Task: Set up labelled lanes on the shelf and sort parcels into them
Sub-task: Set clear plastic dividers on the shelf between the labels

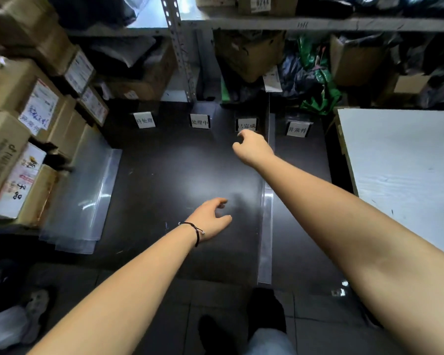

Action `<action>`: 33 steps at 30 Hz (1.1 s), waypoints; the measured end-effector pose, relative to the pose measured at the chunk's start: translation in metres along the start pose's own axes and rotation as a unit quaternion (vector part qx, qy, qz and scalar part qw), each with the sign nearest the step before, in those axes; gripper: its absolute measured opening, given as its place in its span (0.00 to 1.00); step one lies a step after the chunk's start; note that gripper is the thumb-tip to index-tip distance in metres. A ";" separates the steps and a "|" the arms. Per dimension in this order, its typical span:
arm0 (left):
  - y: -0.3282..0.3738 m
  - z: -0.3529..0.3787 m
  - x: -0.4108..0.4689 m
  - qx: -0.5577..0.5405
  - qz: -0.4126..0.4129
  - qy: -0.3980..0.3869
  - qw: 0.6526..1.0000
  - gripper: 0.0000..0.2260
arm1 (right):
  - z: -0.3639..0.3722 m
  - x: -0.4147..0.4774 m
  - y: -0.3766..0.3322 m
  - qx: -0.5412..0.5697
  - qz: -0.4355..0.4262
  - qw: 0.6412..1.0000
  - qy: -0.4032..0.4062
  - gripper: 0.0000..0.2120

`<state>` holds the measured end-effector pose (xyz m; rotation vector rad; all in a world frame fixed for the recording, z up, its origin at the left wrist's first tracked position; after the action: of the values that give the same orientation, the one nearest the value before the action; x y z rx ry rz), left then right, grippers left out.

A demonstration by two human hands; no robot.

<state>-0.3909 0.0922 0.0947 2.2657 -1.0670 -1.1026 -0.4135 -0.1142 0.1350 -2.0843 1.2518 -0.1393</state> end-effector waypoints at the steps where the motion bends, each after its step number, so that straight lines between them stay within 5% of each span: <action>1: -0.004 -0.015 -0.005 -0.015 -0.001 0.011 1.000 0.22 | 0.008 -0.010 -0.015 -0.006 -0.016 1.000 -0.009 0.20; 8: -0.051 -0.119 -0.044 -0.034 0.024 0.107 0.993 0.14 | 0.073 -0.072 -0.107 -0.008 -0.081 0.994 -0.069 0.13; 21: -0.218 -0.234 -0.041 -0.049 -0.076 0.192 0.977 0.13 | 0.245 -0.071 -0.233 -0.061 -0.157 0.964 -0.204 0.12; 33: -0.295 -0.277 -0.013 -0.029 -0.139 0.164 0.976 0.20 | 0.330 -0.039 -0.266 0.001 -0.037 0.964 -0.263 0.17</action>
<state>-0.0403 0.2945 0.0839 2.4886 -0.5945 -0.8023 -0.0991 0.1623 0.0568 -1.9845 0.8474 0.3581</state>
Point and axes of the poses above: each hand's wrist, its own x-axis towards the middle knuckle, its own z-axis out of the palm, y = z × x, the point moved 6 cm from there along x, towards the middle knuckle, and after that the axes turned 4 degrees about y, right-handed, at the moved point
